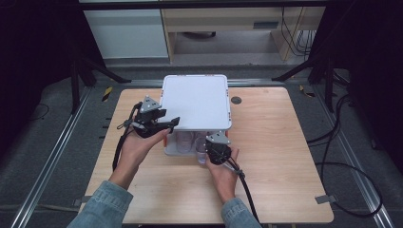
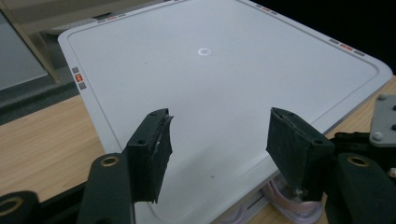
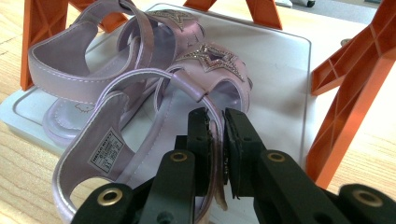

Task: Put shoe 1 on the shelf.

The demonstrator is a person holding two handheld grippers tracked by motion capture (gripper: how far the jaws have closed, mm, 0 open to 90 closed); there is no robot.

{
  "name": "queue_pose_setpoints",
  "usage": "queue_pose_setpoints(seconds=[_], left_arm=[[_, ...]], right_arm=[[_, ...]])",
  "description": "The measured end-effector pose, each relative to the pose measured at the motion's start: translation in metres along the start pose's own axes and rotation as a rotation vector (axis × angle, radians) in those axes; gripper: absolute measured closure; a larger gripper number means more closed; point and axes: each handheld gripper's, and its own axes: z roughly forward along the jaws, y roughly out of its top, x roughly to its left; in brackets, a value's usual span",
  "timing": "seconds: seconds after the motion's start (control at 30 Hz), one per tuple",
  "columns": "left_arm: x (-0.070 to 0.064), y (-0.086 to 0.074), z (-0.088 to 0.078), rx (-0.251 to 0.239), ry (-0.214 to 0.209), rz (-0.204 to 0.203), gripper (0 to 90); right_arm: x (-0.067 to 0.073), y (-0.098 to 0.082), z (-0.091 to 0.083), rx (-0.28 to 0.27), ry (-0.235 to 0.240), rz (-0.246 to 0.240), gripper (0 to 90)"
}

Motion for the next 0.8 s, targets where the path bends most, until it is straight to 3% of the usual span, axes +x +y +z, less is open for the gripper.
queue_pose_setpoints(seconds=[0.27,0.47,0.53,0.63,0.8], left_arm=[[0.004,0.001,0.011,0.011,0.013,-0.011,44.7],[0.004,0.0,0.016,0.026,0.01,-0.008,54.2],[0.003,0.0,0.017,0.034,0.013,-0.006,56.0],[0.003,-0.002,0.019,0.054,0.013,-0.004,59.9],[0.003,-0.003,0.019,0.048,0.005,-0.032,64.7]], right_arm=[[0.001,0.0,0.0,-0.002,0.003,-0.001,81.1],[-0.001,0.0,0.001,-0.006,0.011,0.0,79.7],[-0.001,0.0,0.001,-0.015,0.016,-0.001,76.2],[0.001,0.003,-0.003,-0.041,0.012,-0.002,60.4],[0.003,0.007,-0.018,-0.054,0.035,-0.013,61.0]])
